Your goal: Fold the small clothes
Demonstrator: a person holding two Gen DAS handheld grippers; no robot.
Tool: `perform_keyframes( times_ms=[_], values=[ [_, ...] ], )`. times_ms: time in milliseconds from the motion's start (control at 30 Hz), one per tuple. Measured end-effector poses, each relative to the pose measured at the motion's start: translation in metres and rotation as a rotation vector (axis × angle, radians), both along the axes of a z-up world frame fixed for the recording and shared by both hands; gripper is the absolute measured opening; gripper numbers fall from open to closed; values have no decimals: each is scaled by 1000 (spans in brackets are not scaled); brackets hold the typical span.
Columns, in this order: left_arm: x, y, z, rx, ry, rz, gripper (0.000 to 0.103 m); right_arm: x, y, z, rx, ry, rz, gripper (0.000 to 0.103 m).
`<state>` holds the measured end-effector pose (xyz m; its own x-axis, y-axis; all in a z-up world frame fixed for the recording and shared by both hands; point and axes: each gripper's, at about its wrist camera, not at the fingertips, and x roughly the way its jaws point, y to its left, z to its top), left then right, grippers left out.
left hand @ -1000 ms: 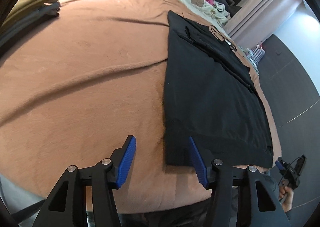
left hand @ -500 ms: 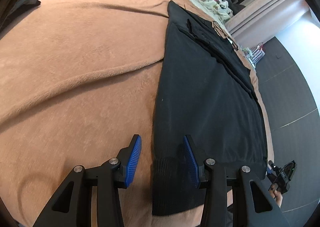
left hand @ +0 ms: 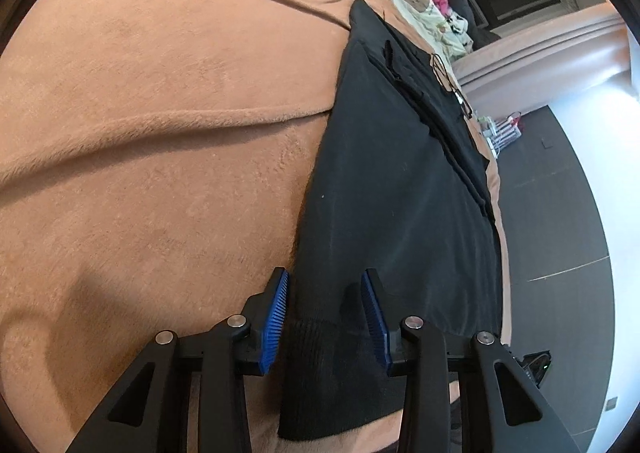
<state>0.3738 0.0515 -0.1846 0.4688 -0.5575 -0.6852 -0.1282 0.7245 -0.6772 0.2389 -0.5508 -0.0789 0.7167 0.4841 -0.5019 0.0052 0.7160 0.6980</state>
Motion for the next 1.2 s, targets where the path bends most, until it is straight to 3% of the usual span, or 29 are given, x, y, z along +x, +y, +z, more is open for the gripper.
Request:
perform_keyframes(
  times_ms=[133,200,300,400,467,533,933,1200],
  values=[
    [5,-5,1,22,-9,1,36,6,3,0,-39,15,-21,43],
    [6,-5,0,43,-3,10,24,6,9,3,-80,24,-25,42],
    [6,1,-4,29,8,36,15,2,15,8,-119,33,-34,41],
    [3,5,-5,6,4,44,11,5,27,18,-154,54,-52,30],
    [1,7,-3,-2,1,49,10,5,33,24,-183,77,-67,15],
    [0,8,2,-11,-10,53,9,3,35,31,-176,93,-71,9],
    [-13,16,57,-118,-134,54,7,-40,48,103,-100,-91,-60,7],
    [-32,34,83,-184,-199,84,7,-78,48,131,-16,-164,-40,7]
  ],
)
